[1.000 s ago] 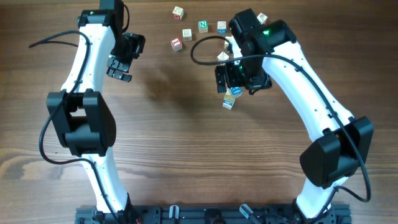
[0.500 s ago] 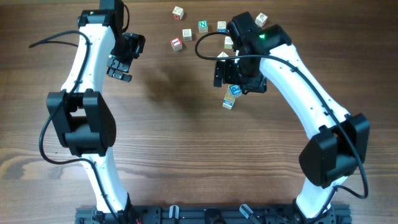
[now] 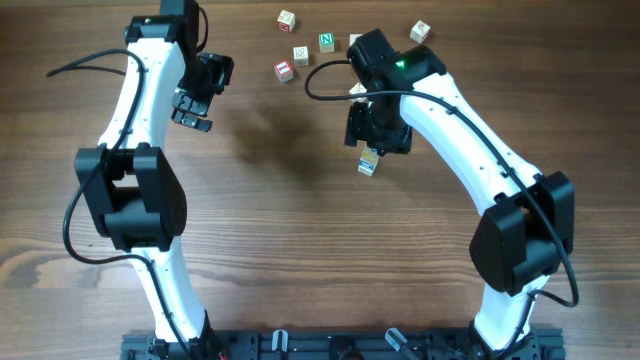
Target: Form a tower
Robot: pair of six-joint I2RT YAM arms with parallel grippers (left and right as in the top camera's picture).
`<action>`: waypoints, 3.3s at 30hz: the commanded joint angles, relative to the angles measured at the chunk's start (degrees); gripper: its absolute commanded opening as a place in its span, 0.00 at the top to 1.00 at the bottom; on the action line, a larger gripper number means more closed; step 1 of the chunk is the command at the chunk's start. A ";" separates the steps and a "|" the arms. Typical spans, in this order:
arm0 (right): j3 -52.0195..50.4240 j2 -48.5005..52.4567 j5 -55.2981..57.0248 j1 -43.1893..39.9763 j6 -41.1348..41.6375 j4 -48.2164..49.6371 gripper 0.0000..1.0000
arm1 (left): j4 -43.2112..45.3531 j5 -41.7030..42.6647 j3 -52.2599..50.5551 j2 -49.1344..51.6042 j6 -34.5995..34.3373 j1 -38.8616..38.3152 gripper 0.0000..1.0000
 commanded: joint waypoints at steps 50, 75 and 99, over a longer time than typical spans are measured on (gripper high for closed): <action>-12.85 -5.09 5.05 -13.97 11.54 2.99 0.95 | -0.02 -0.57 -0.26 -1.70 0.68 0.22 0.00; -31.19 -4.17 1.75 -16.26 13.38 29.40 0.44 | -0.02 -0.57 -0.26 -1.70 0.68 0.22 0.00; -15.54 -2.91 2.40 -18.08 -6.54 12.09 0.00 | -0.02 -0.55 -0.26 -1.70 0.68 0.22 0.00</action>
